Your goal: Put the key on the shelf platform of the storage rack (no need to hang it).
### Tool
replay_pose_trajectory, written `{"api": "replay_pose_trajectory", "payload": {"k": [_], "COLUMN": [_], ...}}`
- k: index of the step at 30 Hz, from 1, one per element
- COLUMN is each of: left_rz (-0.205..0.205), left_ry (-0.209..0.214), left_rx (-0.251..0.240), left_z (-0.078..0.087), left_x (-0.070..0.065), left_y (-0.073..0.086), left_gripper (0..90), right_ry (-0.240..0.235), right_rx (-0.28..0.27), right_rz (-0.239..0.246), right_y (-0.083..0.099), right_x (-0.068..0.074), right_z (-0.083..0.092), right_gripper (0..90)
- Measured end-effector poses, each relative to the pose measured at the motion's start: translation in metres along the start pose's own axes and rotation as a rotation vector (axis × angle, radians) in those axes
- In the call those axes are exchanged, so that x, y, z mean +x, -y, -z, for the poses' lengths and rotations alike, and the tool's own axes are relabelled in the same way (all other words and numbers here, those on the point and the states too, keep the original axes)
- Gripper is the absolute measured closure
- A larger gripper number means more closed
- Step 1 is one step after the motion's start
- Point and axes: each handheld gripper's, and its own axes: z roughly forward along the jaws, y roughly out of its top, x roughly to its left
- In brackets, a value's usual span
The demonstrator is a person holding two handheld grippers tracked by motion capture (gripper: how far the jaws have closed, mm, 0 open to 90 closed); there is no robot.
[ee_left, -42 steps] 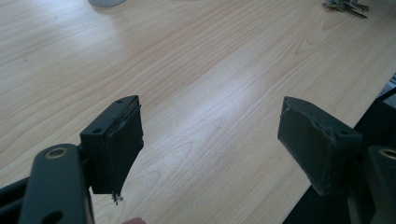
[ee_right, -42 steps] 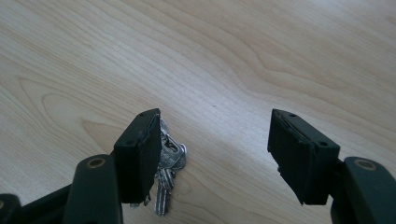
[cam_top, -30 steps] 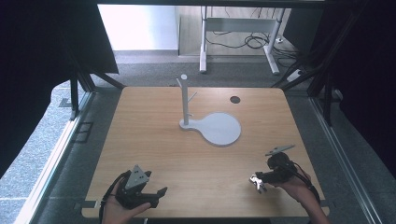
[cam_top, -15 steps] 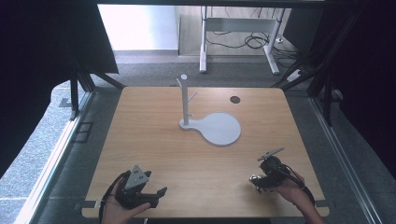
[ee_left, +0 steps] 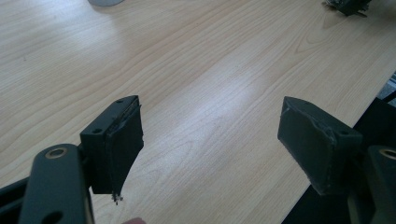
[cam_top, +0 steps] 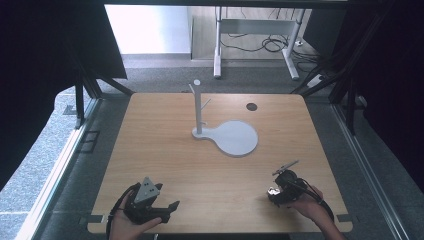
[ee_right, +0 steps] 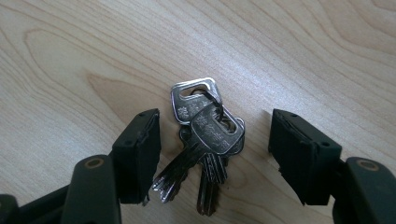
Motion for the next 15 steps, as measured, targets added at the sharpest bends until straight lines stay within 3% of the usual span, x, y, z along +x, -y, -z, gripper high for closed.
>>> {"api": "replay_pose_trajectory", "payload": {"k": [15], "left_rz": [-0.002], "left_ry": [-0.002], "left_rx": [-0.003], "left_z": [0.0011], "left_x": [0.0008], "left_y": [0.0001], "left_gripper": [22.6], "right_ry": [-0.003], "right_rx": [0.027], "right_rz": [0.006], "right_y": [-0.0020], "right_x": [0.0026], "right_z": [0.0041], "right_gripper": [63.6]}}
